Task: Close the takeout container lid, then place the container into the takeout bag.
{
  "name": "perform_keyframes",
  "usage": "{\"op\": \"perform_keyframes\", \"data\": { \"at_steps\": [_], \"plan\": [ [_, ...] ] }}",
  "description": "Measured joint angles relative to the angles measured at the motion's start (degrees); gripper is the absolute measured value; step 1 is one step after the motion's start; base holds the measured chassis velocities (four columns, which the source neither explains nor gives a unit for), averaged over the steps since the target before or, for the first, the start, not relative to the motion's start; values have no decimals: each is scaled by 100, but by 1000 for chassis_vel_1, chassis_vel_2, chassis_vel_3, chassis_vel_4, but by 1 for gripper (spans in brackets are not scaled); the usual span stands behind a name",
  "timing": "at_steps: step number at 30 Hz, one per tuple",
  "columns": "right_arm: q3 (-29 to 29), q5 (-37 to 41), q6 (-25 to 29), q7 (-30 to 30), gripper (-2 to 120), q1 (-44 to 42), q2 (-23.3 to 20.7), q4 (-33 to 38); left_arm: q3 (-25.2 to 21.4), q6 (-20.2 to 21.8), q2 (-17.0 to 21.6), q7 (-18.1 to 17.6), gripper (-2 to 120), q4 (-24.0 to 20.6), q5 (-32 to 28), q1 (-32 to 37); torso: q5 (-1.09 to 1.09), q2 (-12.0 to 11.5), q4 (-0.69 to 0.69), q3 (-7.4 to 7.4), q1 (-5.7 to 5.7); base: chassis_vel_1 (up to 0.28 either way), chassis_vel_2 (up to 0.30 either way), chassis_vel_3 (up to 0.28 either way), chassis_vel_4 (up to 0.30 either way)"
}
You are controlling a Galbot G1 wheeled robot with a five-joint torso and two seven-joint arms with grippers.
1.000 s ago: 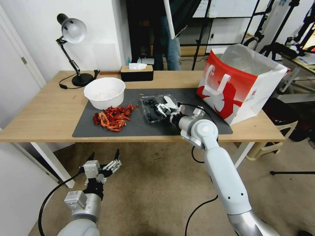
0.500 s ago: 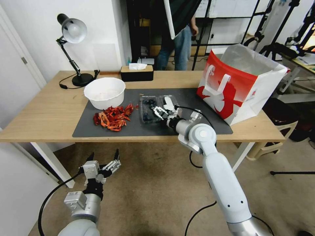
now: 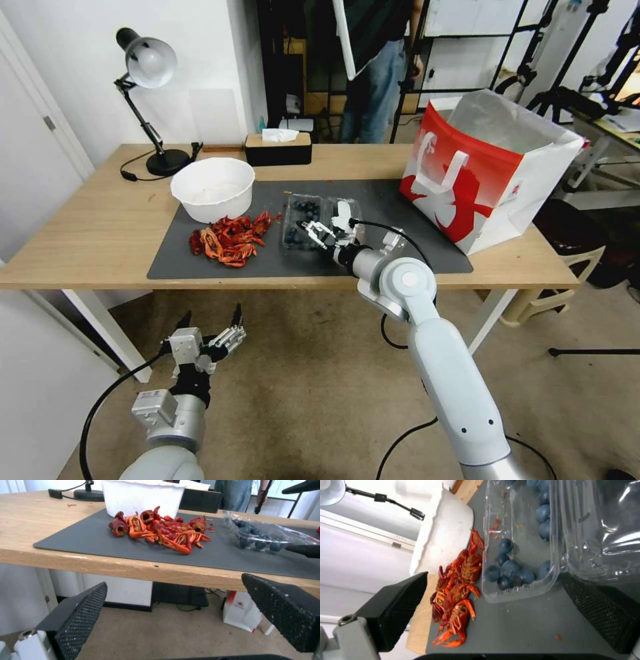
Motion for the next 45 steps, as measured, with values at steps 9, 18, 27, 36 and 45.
{"op": "perform_keyframes", "data": {
  "at_steps": [9, 18, 27, 36, 45],
  "plan": [
    [-6, 30, -29, 117, 100, -69, -8, 152, 4, -5, 8, -7, 100, 2, 0, 1, 0, 0, 0, 0, 0, 0, 0, 0, 0],
    [41, 87, -68, 256, 100, -353, -176, 615, 12, -5, 19, -11, 100, 3, 2, -4, 0, 0, 0, 0, 0, 0, 0, 0, 0],
    [117, -2039, 340, -716, 100, -1126, -803, 1583, 8, -3, 47, -8, 100, -18, 1, 0, 2, 0, 0, 0, 0, 0, 0, 0, 0],
    [389, -4816, 1504, -1917, 100, -2221, -1461, 2289, 4, 1, 85, 53, 100, -26, 0, -6, 1, 0, -1, 0, -2, 0, 0, 0, 0],
    [556, -6855, 3532, -2055, 100, -3595, -1300, 2520, -29, -73, 129, 324, 100, -18, -59, -40, -1, 0, 0, 0, -1, 0, 0, 0, 0]
  ]
}}
